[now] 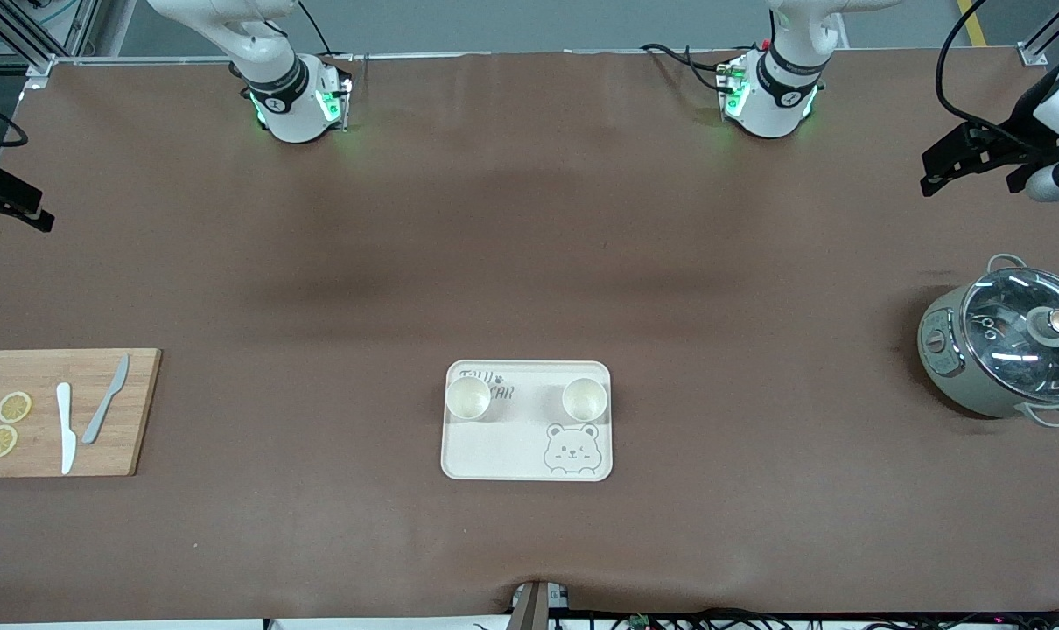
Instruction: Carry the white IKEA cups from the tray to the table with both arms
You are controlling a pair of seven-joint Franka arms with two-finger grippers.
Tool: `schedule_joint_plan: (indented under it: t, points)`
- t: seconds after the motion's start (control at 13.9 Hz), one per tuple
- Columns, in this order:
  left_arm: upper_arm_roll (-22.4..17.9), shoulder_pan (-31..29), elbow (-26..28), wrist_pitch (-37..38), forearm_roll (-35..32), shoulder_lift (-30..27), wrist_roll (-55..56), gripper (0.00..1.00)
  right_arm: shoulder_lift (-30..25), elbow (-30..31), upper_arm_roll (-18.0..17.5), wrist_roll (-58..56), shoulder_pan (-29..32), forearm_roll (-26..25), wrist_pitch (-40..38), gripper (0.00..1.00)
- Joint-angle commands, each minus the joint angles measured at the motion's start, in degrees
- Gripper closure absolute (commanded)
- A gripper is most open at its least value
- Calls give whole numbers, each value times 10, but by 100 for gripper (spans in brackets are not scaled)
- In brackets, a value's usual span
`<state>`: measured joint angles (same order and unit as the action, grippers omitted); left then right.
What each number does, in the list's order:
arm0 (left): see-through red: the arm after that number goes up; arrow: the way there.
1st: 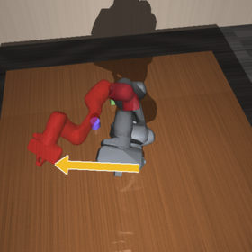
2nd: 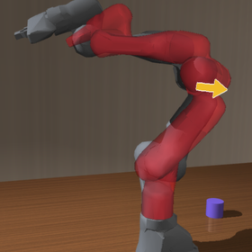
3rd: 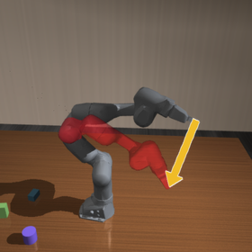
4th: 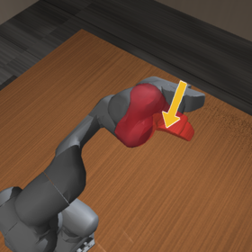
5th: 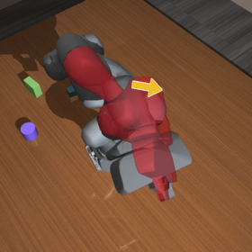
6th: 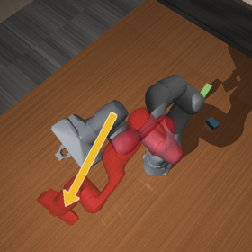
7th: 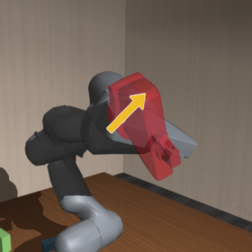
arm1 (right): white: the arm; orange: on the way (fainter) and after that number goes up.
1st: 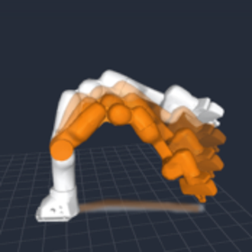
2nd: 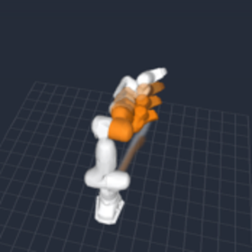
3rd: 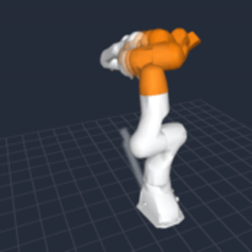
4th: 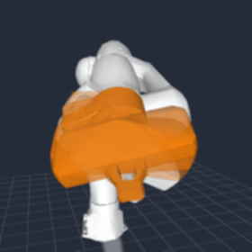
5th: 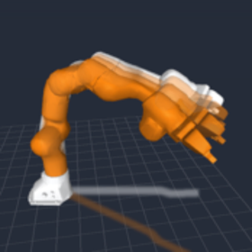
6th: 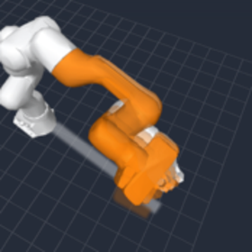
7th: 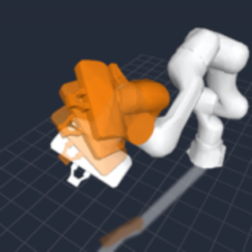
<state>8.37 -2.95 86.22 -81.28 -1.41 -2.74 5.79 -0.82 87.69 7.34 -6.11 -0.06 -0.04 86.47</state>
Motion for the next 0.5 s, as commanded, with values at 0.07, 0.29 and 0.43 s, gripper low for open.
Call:
schedule_joint_plan:
  t: [0.07,0.29,0.43]
  points:
    - [-4,-4,-9,16,5,-3,-4,0,1,-3,-9,-3,12,-7,-4,0]
    - [-5,-5,-10,16,5,1,-4,0,1,-3,-9,-3,12,-7,-4,0]
    - [1,2,-9,16,10,5,3,0,1,-3,-9,-3,13,-7,-3,0]
